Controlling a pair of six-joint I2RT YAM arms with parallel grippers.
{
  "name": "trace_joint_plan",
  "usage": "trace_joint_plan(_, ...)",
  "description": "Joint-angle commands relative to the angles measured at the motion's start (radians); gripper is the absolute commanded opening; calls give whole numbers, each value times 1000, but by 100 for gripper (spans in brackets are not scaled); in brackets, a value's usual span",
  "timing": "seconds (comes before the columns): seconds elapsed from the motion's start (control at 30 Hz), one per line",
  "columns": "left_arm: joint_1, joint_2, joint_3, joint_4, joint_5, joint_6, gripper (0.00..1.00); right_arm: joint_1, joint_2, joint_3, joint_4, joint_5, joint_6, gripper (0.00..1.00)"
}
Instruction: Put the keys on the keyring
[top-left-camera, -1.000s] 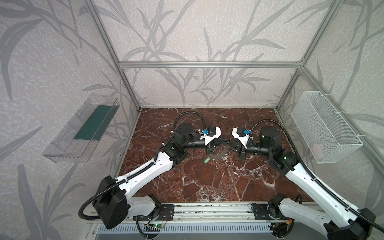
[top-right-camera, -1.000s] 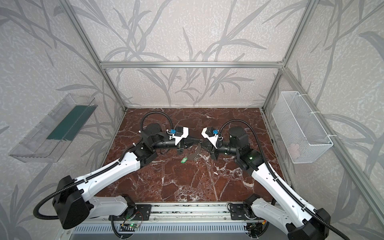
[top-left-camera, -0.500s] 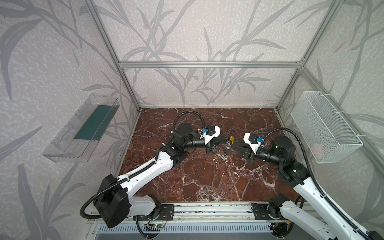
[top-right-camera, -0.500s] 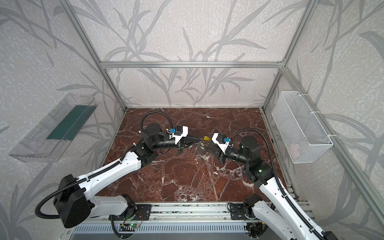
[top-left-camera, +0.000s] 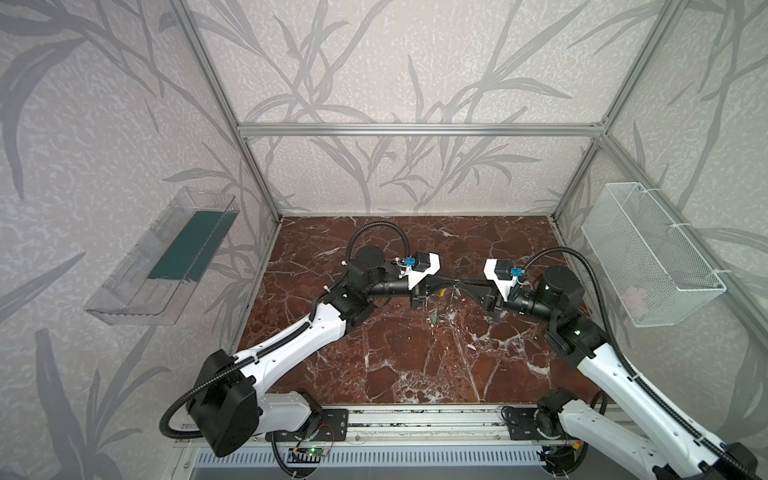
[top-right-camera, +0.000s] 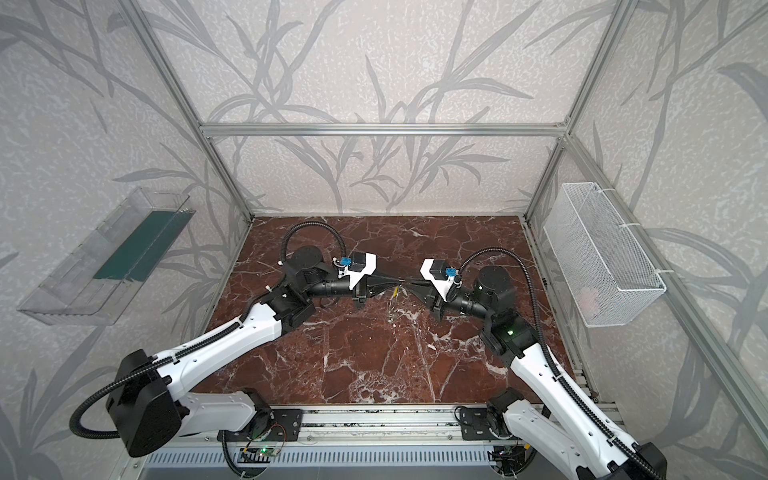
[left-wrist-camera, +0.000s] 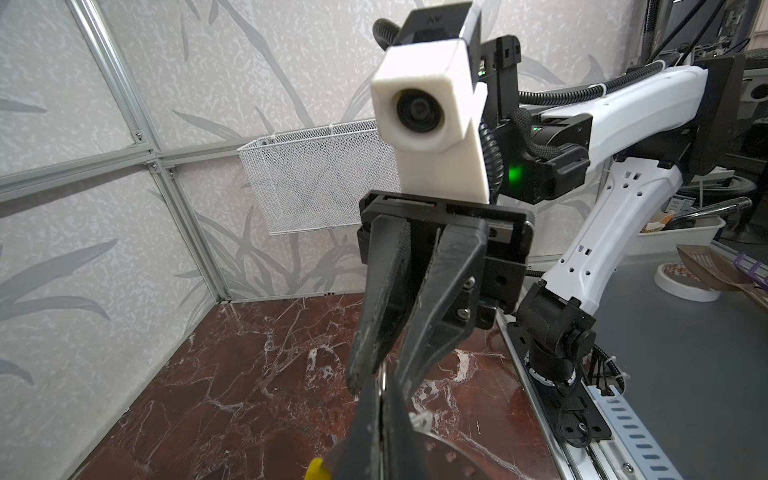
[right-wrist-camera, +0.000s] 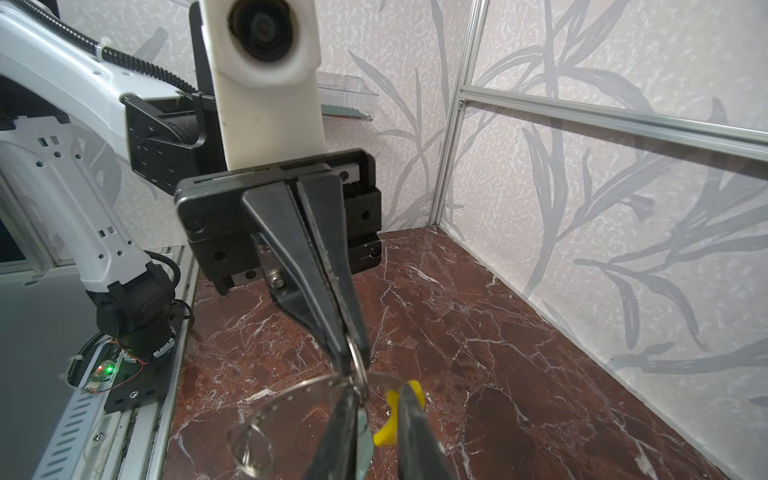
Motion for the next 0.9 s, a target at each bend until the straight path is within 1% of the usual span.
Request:
trace_joint_plan(0.0, 1, -28, 26, 5, 25, 9, 0, 0, 1, 30, 38, -35, 20, 16)
trace_joint_plan(0.2, 2, -24, 34, -40, 29, 38, 0, 0, -9, 30, 39, -42, 19, 0)
trace_joint_plan(0.3, 1, -22, 55, -120, 16, 84, 1, -1, -14, 47, -15, -38, 0, 0)
trace_joint_plan(0.4, 1, -24, 92, -242, -10, 159, 12, 0, -7, 99, -159, -28, -61, 0)
trace_joint_plan(0.47, 2, -28, 117, -326, -41, 218, 26, 0, 2, 143, -276, -11, -105, 0)
trace_joint_plan(0.5, 0, -30, 132, -368, -63, 244, 30, 0, 12, 167, -326, -5, -124, 0)
trace_joint_plan(0.57, -2, -30, 178, -485, -102, 324, 31, -1, 40, 224, -447, 12, -154, 0)
trace_joint_plan(0.67, -10, -26, 231, -608, -160, 399, 32, 2, 91, 291, -572, 36, -169, 0)
trace_joint_plan(0.87, -38, -3, 298, -739, -242, 480, 32, 41, 173, 372, -692, 99, -194, 0)
